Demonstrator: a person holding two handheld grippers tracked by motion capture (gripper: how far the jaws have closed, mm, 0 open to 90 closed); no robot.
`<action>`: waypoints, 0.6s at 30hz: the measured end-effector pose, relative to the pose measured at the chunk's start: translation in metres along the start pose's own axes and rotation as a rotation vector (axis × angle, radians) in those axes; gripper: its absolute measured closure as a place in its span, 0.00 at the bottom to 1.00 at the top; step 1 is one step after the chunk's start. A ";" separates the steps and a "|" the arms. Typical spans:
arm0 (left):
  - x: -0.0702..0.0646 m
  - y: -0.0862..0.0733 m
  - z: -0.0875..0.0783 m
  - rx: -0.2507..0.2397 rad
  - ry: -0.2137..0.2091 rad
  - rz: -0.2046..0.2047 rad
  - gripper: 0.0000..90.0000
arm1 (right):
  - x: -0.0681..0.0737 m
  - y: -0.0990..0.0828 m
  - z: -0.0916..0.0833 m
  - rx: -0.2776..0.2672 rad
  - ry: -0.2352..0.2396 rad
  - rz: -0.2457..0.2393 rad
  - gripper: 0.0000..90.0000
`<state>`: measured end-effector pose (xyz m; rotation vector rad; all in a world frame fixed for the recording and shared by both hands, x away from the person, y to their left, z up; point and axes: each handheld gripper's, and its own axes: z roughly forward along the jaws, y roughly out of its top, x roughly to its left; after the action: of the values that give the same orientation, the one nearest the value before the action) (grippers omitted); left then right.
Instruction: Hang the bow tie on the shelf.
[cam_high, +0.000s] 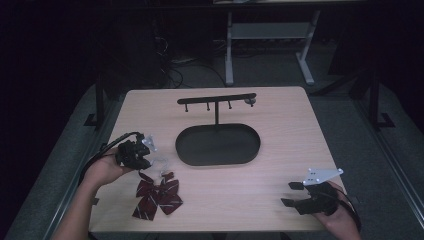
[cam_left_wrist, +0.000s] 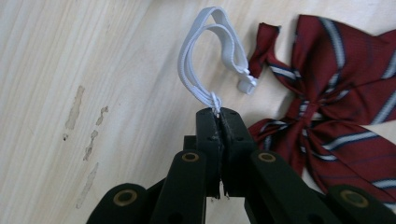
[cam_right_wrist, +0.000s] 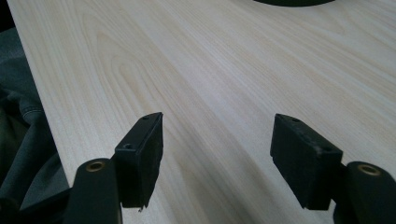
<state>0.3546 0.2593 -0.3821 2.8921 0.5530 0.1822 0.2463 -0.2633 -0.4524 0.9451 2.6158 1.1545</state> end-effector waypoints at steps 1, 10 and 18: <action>-0.001 0.001 -0.001 0.000 -0.005 0.003 0.97 | 0.000 0.000 0.000 0.000 0.000 -0.002 0.38; -0.009 0.013 -0.016 0.019 -0.003 0.063 0.97 | 0.000 0.000 0.000 0.001 0.002 -0.001 0.38; -0.013 0.022 -0.030 0.015 -0.003 0.101 0.97 | -0.001 0.000 0.000 -0.003 0.001 0.000 0.38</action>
<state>0.3459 0.2391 -0.3494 2.9361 0.4102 0.1893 0.2468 -0.2637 -0.4522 0.9439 2.6142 1.1581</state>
